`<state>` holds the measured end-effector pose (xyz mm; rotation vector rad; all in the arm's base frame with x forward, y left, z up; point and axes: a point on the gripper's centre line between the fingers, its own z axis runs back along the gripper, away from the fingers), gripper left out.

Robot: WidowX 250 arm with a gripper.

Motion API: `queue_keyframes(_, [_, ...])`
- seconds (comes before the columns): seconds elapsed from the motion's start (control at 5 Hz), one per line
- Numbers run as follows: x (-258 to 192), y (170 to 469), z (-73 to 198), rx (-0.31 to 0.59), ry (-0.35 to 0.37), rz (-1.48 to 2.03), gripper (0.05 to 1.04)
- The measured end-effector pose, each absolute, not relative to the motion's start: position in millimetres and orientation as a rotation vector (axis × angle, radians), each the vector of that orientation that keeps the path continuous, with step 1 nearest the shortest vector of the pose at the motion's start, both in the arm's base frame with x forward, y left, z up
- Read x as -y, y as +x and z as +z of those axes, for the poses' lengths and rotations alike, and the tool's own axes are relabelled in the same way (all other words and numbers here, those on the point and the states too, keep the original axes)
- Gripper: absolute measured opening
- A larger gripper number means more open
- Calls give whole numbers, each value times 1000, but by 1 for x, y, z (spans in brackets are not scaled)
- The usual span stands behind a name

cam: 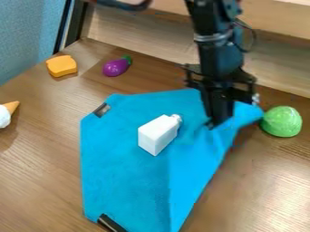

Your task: Fold the cloth from right to left

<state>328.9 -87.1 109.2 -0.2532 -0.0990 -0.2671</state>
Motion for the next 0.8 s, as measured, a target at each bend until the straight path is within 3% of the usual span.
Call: queue_keyframes(0.8, [-51, 321, 114, 83, -252, -54, 59])
